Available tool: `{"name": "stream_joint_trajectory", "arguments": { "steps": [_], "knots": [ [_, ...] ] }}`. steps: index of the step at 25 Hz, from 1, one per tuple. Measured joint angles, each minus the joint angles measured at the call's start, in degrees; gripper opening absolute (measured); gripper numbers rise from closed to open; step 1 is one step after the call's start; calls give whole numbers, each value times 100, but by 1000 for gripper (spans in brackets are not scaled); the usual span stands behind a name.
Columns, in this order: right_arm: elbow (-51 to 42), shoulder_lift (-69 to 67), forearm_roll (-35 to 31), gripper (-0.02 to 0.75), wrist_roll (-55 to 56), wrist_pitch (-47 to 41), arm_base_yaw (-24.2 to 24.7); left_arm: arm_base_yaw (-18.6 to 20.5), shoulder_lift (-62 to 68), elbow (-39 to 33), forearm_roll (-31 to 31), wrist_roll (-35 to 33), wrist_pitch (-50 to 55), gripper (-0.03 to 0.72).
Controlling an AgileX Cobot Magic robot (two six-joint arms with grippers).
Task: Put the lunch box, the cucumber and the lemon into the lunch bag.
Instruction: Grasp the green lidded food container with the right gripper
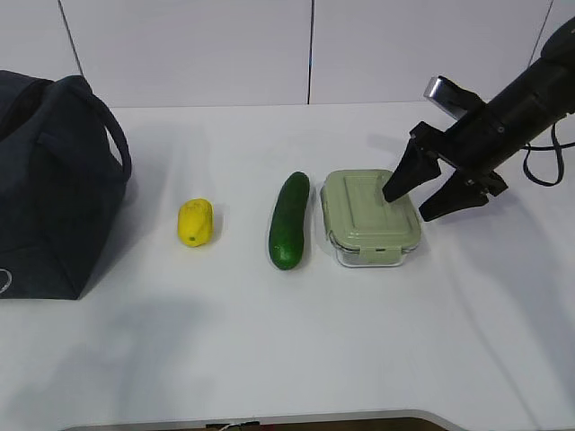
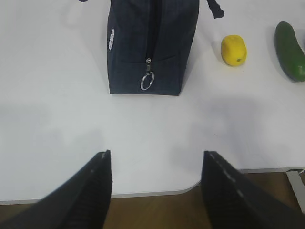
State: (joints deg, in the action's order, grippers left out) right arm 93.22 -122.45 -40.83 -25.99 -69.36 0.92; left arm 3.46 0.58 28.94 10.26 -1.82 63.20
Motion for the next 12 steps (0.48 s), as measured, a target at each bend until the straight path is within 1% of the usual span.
{"name": "stream_joint_trajectory", "arguments": {
  "steps": [7, 12],
  "knots": [
    [0, 0, -161, 591, 0, 0, -8, 0, 0, 0, 0, 0, 0, 431],
    [46, 0, -132, 589, 0, 0, -8, 0, 0, 0, 0, 0, 0, 431]
  ]
}}
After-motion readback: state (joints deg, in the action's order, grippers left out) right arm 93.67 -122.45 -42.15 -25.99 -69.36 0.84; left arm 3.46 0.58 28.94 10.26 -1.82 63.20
